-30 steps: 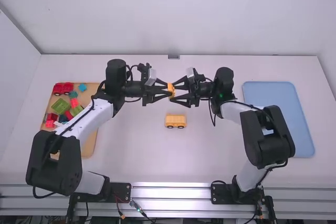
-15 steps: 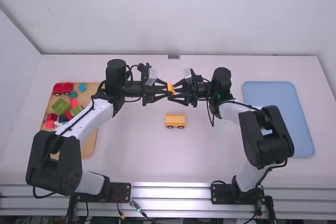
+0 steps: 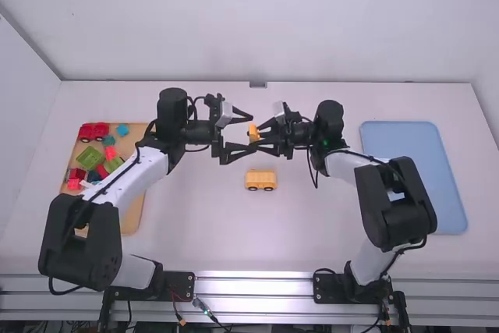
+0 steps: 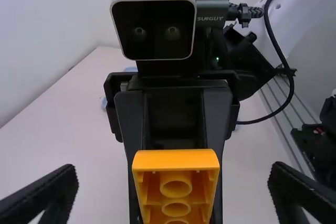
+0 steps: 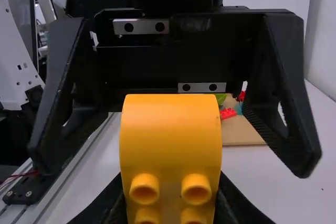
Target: Assemble lego blocks to make yellow taxi
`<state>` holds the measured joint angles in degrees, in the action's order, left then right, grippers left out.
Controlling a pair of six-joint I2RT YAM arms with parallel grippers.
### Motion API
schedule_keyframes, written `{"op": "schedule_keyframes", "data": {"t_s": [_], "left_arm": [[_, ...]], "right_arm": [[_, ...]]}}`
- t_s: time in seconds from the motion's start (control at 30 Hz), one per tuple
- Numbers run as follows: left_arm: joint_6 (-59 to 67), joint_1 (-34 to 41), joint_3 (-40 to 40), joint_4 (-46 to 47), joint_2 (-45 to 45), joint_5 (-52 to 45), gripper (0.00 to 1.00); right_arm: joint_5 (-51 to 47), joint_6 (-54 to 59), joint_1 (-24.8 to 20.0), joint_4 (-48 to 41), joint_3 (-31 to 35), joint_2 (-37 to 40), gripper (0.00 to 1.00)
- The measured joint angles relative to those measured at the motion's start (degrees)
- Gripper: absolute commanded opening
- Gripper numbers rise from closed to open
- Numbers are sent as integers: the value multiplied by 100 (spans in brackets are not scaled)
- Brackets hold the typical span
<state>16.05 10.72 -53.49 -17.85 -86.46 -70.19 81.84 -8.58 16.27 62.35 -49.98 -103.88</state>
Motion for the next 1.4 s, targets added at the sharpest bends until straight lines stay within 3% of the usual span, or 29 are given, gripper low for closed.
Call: {"op": "schedule_keyframes", "data": {"t_s": [0.2,0.33,0.63,0.67,0.83,0.97,1.0,1.03,1.2,1.4], "left_arm": [[0,-2,0,251,0,437,99],[15,-48,0,468,0,787,99],[332,-59,0,997,2,1617,99],[487,-59,0,1128,2,1843,99],[951,-61,0,1305,0,2402,99],[1102,-68,0,1290,0,2796,99],[1102,-74,0,1292,0,2826,99],[1117,-79,0,1294,0,2876,99],[1213,-153,0,1307,0,3045,99],[1233,-151,0,1309,0,3056,99]], "right_arm": [[-66,-4,-225,-190,0,2,18],[-634,258,-514,-1200,0,0,17],[-2444,1805,-634,-4728,-343,61,17],[-2861,2234,-610,-5705,-564,146,17],[-4513,3838,-278,-8520,-1419,498,17],[-6002,4876,136,-9892,-1939,669,13],[-6144,4996,177,-10004,-1954,678,21],[-6369,5165,249,-10177,-1971,682,22],[-7451,6264,529,-10845,-1937,651,18],[-7866,6867,546,-10880,-1714,459,20]]}}
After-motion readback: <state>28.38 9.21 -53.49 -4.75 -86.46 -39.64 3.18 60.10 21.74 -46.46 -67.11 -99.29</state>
